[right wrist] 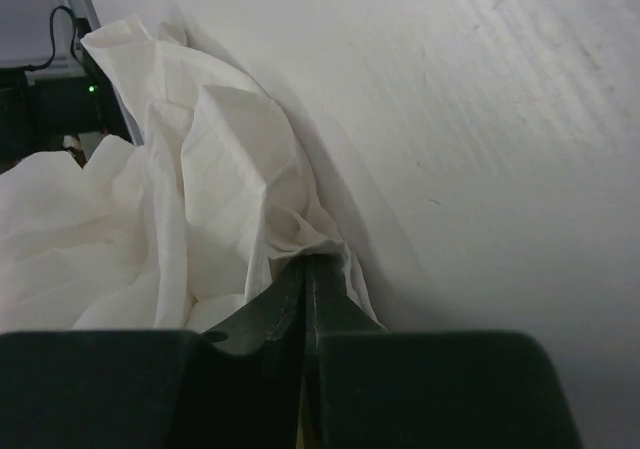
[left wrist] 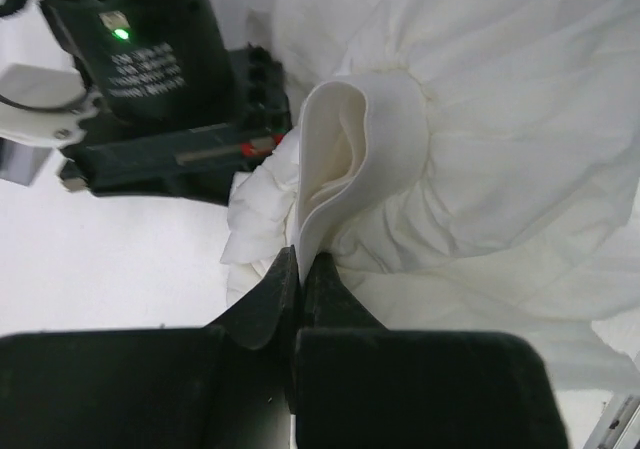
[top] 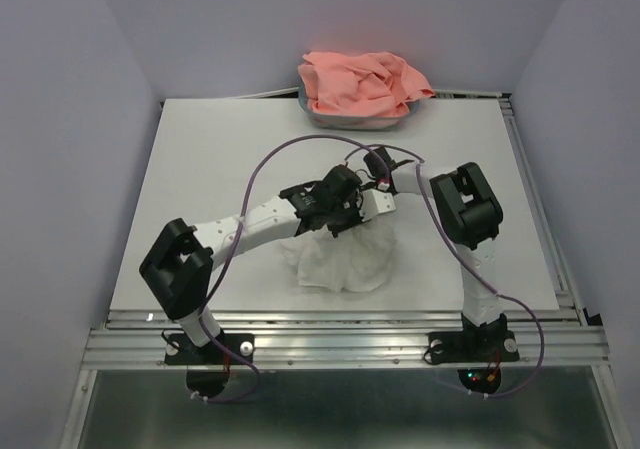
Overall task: Fold and stack the skirts
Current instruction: Fold the skirt
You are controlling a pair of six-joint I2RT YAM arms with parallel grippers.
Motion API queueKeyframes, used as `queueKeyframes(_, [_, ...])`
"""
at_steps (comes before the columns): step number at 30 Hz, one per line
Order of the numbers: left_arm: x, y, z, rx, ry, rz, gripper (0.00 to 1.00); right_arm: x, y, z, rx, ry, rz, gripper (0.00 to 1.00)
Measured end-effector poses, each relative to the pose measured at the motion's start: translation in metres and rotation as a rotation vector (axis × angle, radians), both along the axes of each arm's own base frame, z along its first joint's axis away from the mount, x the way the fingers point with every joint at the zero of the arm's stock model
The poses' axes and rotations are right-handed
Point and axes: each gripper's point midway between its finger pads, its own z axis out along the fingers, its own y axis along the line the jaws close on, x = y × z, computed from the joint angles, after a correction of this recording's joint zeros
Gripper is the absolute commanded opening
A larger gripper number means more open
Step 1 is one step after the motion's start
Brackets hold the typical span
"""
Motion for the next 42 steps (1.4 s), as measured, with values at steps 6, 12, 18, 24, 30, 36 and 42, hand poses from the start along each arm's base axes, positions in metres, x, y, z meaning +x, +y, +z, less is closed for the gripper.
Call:
queueKeyframes(6, [0.021,0.007,-0.004,-0.012,0.002,0.053,0.04,-0.01,0.004,0.0,0.019,0.019,0.024,0.07])
queueKeyframes(12, [0.046,0.013,-0.054,0.023,0.039,0.103,0.23,-0.009,0.003,-0.001,0.012,0.022,0.015,0.15])
queueKeyframes(18, [0.05,0.012,-0.062,0.01,0.037,0.086,0.57,0.022,-0.012,0.004,-0.03,-0.016,-0.061,0.3])
queueKeyframes(24, [0.043,0.011,-0.06,0.0,0.06,0.073,0.98,0.095,-0.06,0.026,-0.107,-0.17,-0.244,0.45])
queueKeyframes(30, [0.039,0.024,0.007,-0.091,0.023,0.126,0.99,0.126,-0.104,0.1,-0.123,-0.338,-0.377,0.55])
queueKeyframes(36, [0.049,0.041,0.136,-0.356,-0.117,0.228,0.97,0.1,-0.089,0.206,0.031,-0.486,-0.348,0.52])
queueKeyframes(42, [0.03,0.043,0.162,-0.505,-0.013,0.236,0.96,0.018,-0.057,0.234,0.231,-0.334,-0.21,0.57])
